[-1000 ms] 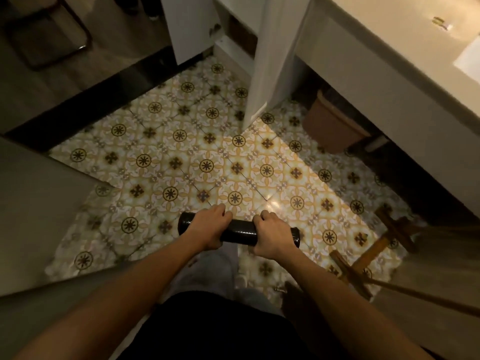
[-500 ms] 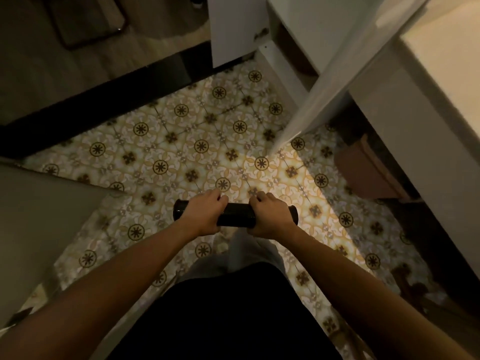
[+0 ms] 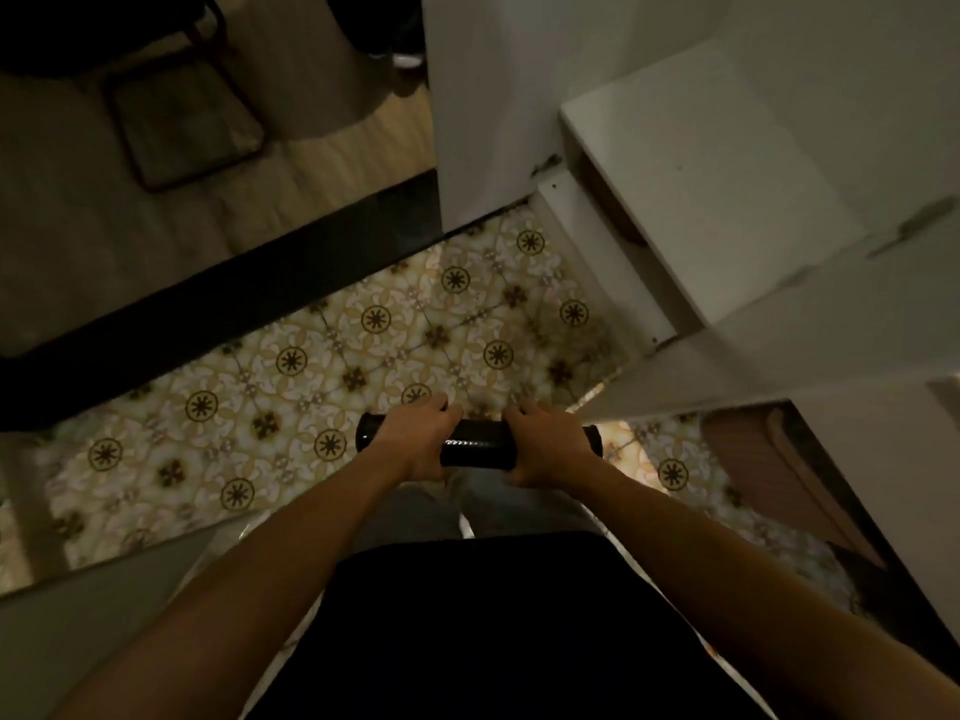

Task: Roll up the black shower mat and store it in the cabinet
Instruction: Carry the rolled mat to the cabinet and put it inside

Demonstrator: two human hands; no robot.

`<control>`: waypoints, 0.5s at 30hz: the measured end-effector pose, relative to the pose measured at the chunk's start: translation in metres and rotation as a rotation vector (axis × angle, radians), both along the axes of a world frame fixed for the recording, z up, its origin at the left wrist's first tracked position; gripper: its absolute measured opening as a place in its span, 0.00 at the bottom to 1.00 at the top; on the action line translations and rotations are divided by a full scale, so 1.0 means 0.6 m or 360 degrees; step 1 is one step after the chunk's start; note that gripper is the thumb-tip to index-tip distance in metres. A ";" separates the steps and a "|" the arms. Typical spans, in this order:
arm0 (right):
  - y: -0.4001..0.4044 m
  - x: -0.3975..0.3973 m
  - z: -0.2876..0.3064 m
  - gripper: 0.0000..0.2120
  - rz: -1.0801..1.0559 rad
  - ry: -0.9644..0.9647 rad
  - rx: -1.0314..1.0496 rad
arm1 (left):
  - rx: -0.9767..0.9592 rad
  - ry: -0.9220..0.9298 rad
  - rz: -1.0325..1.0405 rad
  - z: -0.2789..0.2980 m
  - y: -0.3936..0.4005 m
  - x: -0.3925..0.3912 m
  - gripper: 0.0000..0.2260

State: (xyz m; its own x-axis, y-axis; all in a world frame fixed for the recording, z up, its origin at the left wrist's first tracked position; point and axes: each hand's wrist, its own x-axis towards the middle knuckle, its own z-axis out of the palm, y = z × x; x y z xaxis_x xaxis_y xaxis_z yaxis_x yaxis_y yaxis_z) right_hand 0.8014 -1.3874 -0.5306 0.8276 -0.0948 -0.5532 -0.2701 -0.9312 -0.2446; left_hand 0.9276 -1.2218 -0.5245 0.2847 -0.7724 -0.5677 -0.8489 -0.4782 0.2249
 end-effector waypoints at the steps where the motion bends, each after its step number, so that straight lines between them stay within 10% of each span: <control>1: -0.022 0.029 0.008 0.36 0.0002 -0.0004 0.0001 | -0.0021 0.0002 0.0018 0.004 -0.019 0.027 0.25; 15: -0.285 0.307 0.011 0.31 -0.0478 -0.0069 0.0002 | -0.0202 0.0064 -0.0452 -0.011 -0.337 0.382 0.29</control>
State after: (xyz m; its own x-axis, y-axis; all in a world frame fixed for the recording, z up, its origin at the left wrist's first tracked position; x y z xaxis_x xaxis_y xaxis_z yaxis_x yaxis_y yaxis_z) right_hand 0.9855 -1.5585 -0.5240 0.7855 -0.3383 -0.5183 -0.5228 -0.8108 -0.2631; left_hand 1.1568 -1.4239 -0.5309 0.0268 -0.8831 -0.4684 -0.9338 -0.1893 0.3036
